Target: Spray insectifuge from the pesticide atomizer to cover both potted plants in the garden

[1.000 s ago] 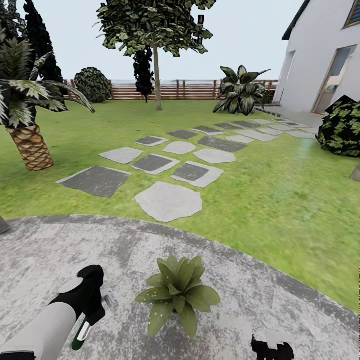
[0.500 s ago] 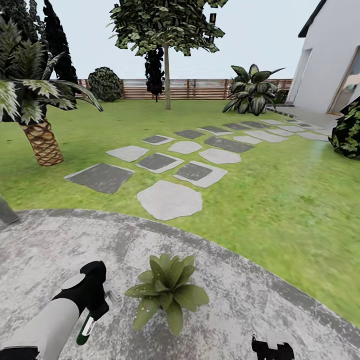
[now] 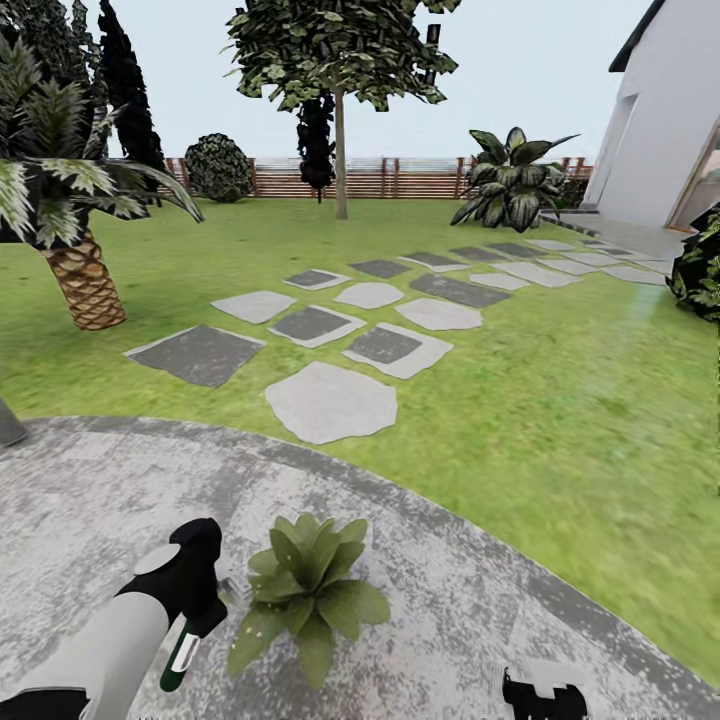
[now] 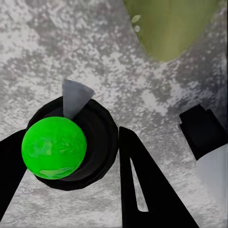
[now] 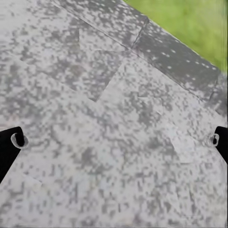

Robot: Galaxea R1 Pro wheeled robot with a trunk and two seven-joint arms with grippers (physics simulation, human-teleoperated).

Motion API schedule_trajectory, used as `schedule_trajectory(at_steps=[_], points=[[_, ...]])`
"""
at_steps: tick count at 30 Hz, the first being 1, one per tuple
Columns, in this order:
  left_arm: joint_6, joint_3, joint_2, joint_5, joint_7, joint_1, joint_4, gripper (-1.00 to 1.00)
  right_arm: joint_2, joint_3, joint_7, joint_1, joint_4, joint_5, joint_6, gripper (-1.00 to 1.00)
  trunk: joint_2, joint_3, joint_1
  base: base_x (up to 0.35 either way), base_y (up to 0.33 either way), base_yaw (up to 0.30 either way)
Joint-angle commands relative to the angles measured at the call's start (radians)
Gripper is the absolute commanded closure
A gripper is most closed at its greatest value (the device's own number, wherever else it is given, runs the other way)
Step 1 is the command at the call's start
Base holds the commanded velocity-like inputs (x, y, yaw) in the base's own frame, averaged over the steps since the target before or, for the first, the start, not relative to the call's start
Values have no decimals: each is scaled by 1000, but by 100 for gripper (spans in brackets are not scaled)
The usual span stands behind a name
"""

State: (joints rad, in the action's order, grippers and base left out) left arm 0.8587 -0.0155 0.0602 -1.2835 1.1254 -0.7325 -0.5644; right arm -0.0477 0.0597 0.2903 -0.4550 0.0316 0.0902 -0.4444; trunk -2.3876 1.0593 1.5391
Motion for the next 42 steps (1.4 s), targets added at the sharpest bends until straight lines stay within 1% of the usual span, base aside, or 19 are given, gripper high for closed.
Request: schedule_trajectory(at_steps=[1,5,15,18,23,28,32,33,34,37,38,42], points=[[7,-1,0,-7,10,-1,-2,100,0,6,5,-1,-1,10,-2,-100,0,1,0,-32,-271,129],[8,-1,1,-8,10,-1,-2,100,0,6,6,-1,-1,10,-1,-100,0,1,0,-44,-272,243],[9,-1,3,-8,10,-1,-2,100,2,6,6,-1,-1,7,1,-100,0,4,0,-153,-253,262],[11,-1,7,-8,10,0,-2,100,2,6,6,-1,-1,9,0,-100,0,6,0,-116,-255,83],[11,-1,6,-8,10,2,0,100,2,5,7,-1,-1,10,0,-100,0,7,0,-11,-276,75],[11,-1,16,-8,10,1,-1,100,2,5,7,-1,-1,10,1,-100,0,10,0,6,-268,233],[15,2,31,-9,8,14,0,100,2,5,7,-1,-1,10,1,-100,0,13,0,81,-73,242],[15,5,36,-8,8,15,0,100,2,5,7,-1,-1,10,1,-100,0,14,0,24,-15,243],[15,17,45,-8,7,15,-1,100,2,5,7,-1,-1,10,1,-100,0,14,0,12,-8,243],[14,69,70,-9,5,14,-2,100,2,5,7,-1,-1,10,1,-100,0,17,0,4,-2,243],[13,82,69,-9,5,16,-1,100,2,5,7,-1,-1,10,1,-100,0,17,0,0,0,243],[14,85,54,-8,6,13,-2,100,-1,3,0,-1,-3,15,0,-100,0,19,0,92,-128,157]])
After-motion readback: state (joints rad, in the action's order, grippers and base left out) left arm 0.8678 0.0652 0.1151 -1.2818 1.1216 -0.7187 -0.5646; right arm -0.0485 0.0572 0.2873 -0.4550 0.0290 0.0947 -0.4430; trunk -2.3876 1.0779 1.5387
